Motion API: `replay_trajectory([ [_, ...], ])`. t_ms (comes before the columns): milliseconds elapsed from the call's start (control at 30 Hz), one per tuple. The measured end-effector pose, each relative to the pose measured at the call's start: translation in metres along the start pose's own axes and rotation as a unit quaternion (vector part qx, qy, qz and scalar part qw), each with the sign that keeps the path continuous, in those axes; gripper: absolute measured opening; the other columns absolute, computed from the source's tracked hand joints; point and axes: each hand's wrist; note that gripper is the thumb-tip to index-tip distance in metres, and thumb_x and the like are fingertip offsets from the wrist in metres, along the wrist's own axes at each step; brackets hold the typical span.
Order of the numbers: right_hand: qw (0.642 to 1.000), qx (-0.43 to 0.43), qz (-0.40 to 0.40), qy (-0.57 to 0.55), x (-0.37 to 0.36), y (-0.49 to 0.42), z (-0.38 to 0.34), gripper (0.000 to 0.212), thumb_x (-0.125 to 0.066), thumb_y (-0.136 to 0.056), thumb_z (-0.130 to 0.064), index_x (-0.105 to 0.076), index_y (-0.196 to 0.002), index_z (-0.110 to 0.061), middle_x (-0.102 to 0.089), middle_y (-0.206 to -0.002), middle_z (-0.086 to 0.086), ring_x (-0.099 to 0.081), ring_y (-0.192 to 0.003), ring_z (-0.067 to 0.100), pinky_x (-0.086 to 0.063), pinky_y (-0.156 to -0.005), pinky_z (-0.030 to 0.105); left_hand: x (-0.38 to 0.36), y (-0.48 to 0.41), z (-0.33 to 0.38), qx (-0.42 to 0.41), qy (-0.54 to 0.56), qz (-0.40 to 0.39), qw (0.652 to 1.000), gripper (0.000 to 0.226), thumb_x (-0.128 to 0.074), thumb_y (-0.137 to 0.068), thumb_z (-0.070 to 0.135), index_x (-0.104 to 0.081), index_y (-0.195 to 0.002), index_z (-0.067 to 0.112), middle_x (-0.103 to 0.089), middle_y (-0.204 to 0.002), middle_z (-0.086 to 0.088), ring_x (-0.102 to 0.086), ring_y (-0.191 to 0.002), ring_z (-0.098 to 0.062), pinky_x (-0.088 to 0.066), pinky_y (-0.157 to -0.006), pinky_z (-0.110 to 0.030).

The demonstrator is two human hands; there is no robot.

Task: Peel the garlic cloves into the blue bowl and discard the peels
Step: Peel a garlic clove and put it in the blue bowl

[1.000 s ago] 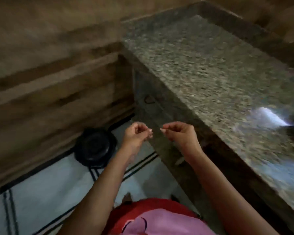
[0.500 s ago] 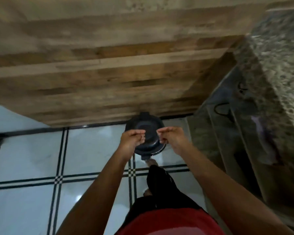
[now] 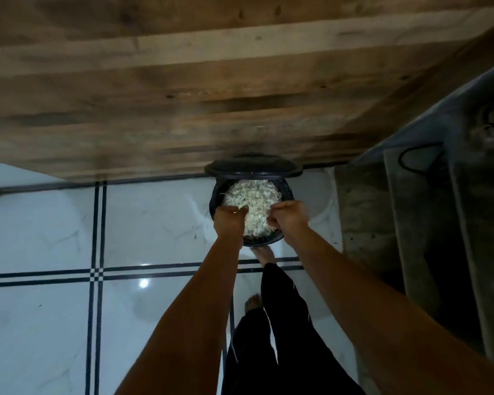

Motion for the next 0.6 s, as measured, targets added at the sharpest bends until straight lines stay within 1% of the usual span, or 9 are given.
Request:
replay_trajectory([
  [67, 1.0, 0.017, 0.015, 0.013, -0.003, 0.001, 0.0, 0.011, -0.063, -0.085, 0.004, -0.059, -0.075, 0.003, -0.065, -0.085, 0.023, -0.054, -0.055, 0.023, -0.052, -0.055, 0.031, 0.0, 0.0, 0.008, -0.008, -0.041, -0.002, 0.999, 0.022, -0.063, -0.089, 0.019, -0.059, -0.073, 0.005, -0.057, -0.073, -0.006, -0.053, -0.072, -0.02, -0.046, -0.078, -0.029],
  [100, 1.0, 0.02, 0.008, 0.0, -0.004, 0.004, -0.002, 0.005, -0.061, -0.086, 0.003, -0.062, -0.083, 0.006, -0.064, -0.081, 0.023, -0.053, -0.053, 0.021, -0.05, -0.052, 0.028, 0.0, -0.002, 0.01, -0.006, -0.019, -0.014, 1.0, 0.024, -0.059, -0.091, 0.012, -0.055, -0.068, 0.007, -0.052, -0.067, -0.004, -0.049, -0.062, -0.016, -0.044, -0.067, -0.026],
  [167, 0.999, 0.019, -0.014, -0.03, -0.003, 0.01, -0.004, 0.021, -0.052, -0.091, 0.004, -0.06, -0.106, 0.016, -0.062, -0.081, 0.031, -0.047, -0.052, 0.019, -0.041, -0.047, 0.022, 0.0, -0.005, 0.013, 0.023, 0.058, -0.058, 0.996, 0.023, -0.046, -0.092, -0.003, -0.055, -0.073, 0.005, -0.049, -0.063, -0.007, -0.046, -0.05, -0.012, -0.038, -0.049, -0.02],
  [233, 0.997, 0.039, -0.032, -0.052, -0.005, 0.016, -0.005, 0.027, -0.047, -0.093, 0.004, -0.056, -0.116, 0.015, -0.061, -0.099, 0.036, -0.048, -0.057, 0.019, -0.039, -0.048, 0.019, 0.0, -0.006, 0.015, 0.038, 0.1, -0.117, 0.987, 0.02, -0.033, -0.095, -0.004, -0.048, -0.085, 0.004, -0.049, -0.056, -0.004, -0.046, -0.043, -0.008, -0.036, -0.044, -0.016],
  [300, 0.996, 0.054, -0.043, -0.054, -0.008, 0.023, -0.004, 0.025, -0.048, -0.093, 0.001, -0.06, -0.113, 0.007, -0.064, -0.107, 0.028, -0.058, -0.074, 0.023, -0.05, -0.063, 0.024, -0.001, 0.001, 0.02, 0.056, 0.139, -0.124, 0.981, 0.022, -0.024, -0.098, 0.001, -0.042, -0.086, 0.006, -0.045, -0.049, 0.0, -0.041, -0.043, -0.009, -0.032, -0.045, -0.016],
  [367, 0.996, 0.063, -0.043, -0.049, -0.009, 0.031, -0.005, 0.022, -0.05, -0.093, -0.002, -0.064, -0.109, -0.001, -0.065, -0.111, 0.022, -0.064, -0.093, 0.029, -0.051, -0.083, 0.035, 0.0, 0.012, 0.027, 0.072, 0.141, -0.08, 0.984, 0.021, -0.033, -0.097, 0.002, -0.048, -0.084, 0.011, -0.044, -0.061, -0.003, -0.038, -0.053, -0.013, -0.031, -0.052, -0.022],
  [400, 0.995, 0.068, -0.046, -0.055, -0.007, 0.036, -0.006, 0.021, -0.05, -0.093, -0.002, -0.064, -0.108, -0.003, -0.065, -0.112, 0.02, -0.063, -0.095, 0.029, -0.051, -0.083, 0.035, 0.003, 0.019, 0.029, 0.058, 0.129, -0.065, 0.988, 0.021, -0.037, -0.095, 0.001, -0.049, -0.081, 0.012, -0.043, -0.066, -0.004, -0.038, -0.056, -0.014, -0.031, -0.053, -0.024],
  [500, 0.99, 0.084, -0.049, -0.097, 0.009, 0.058, -0.011, 0.016, -0.05, -0.093, -0.002, -0.063, -0.102, -0.004, -0.065, -0.098, 0.014, -0.061, -0.082, 0.021, -0.049, -0.068, 0.024, 0.009, 0.049, 0.037, 0.04, 0.152, -0.091, 0.983, 0.025, -0.042, -0.093, 0.0, -0.047, -0.071, 0.01, -0.045, -0.07, -0.006, -0.045, -0.06, -0.017, -0.036, -0.056, -0.025],
  [600, 0.977, 0.109, -0.044, -0.179, 0.041, 0.093, -0.015, 0.011, -0.051, -0.093, -0.001, -0.061, -0.09, -0.004, -0.061, -0.083, 0.01, -0.059, -0.068, 0.018, -0.049, -0.065, 0.026, 0.011, 0.097, 0.047, -0.016, 0.158, -0.135, 0.978, 0.009, -0.046, -0.097, 0.009, -0.055, -0.095, 0.008, -0.058, -0.084, -0.006, -0.058, -0.078, -0.019, -0.047, -0.075, -0.028],
])
Point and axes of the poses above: each hand's wrist, its own y-axis away from the middle knuckle, its own x-axis out of the back of the hand, z = x × y
